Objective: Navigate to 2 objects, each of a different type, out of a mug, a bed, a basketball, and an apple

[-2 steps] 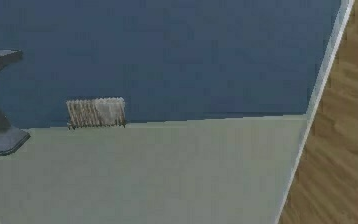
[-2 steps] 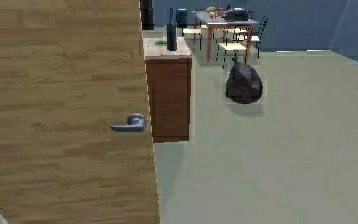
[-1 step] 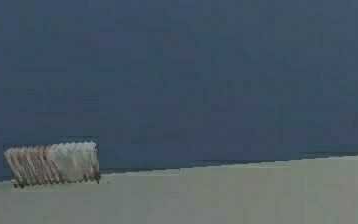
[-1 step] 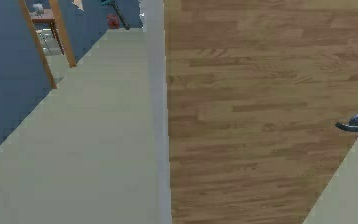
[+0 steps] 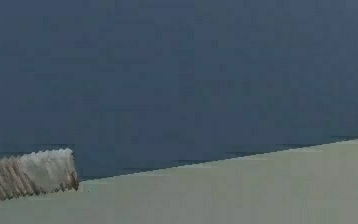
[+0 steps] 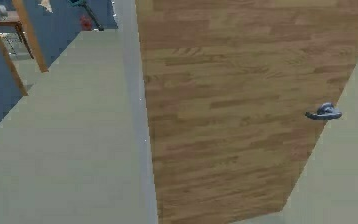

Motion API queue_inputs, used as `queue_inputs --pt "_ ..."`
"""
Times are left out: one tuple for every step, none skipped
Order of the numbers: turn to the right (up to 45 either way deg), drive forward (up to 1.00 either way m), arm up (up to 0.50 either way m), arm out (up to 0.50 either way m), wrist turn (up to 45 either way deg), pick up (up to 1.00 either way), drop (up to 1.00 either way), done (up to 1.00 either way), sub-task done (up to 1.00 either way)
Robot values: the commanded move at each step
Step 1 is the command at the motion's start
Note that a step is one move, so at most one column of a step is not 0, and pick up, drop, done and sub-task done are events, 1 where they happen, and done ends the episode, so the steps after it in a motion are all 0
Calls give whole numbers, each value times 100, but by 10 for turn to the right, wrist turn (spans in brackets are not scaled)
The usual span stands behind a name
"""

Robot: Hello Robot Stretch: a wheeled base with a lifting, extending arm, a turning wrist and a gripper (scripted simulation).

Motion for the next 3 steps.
queue_inputs --pt "0 20 0 0 0 0 0 0 0" --pt "360 0 0 0 0 0 0 0 0" --pt "0 40 0 0 0 0 0 0 0"
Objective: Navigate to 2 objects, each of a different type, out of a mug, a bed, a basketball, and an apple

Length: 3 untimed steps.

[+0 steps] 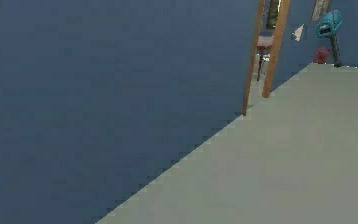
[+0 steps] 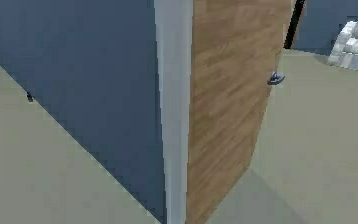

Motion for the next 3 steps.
queue_inputs --pt "0 20 0 0 0 0 0 0 0" --pt "330 0 0 0 0 0 0 0 0" --pt "0 100 0 0 0 0 0 0 0"
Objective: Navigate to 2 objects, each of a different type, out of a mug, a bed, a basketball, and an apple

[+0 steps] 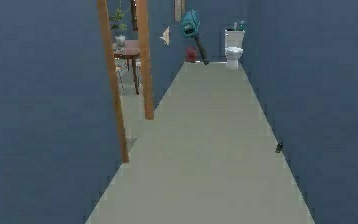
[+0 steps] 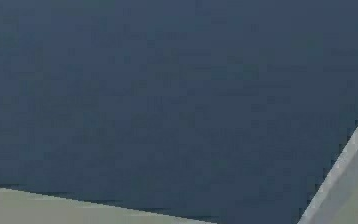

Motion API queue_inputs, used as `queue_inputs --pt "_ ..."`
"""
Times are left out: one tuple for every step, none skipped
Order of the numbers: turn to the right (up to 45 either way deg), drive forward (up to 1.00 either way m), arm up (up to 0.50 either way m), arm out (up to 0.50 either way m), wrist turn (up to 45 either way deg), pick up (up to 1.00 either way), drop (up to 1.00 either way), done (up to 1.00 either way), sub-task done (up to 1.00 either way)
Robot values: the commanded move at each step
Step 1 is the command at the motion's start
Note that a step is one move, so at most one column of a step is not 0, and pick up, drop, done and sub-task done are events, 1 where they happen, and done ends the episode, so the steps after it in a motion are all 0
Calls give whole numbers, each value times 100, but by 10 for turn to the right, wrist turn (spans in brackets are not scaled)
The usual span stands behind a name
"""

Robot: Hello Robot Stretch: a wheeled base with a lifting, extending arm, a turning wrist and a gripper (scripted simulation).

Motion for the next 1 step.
queue_inputs --pt "30 0 0 0 0 0 0 0 0"
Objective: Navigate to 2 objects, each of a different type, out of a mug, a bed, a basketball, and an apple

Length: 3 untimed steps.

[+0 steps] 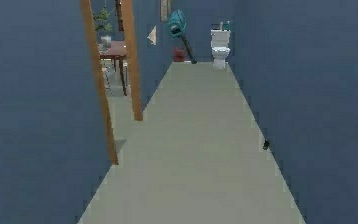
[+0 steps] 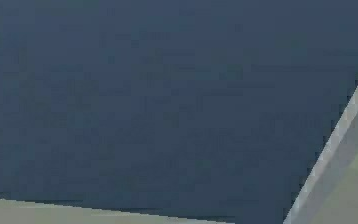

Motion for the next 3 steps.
queue_inputs --pt "0 100 0 0 0 0 0 0 0" --pt "0 85 0 0 0 0 0 0 0" --pt "30 0 0 0 0 0 0 0 0"
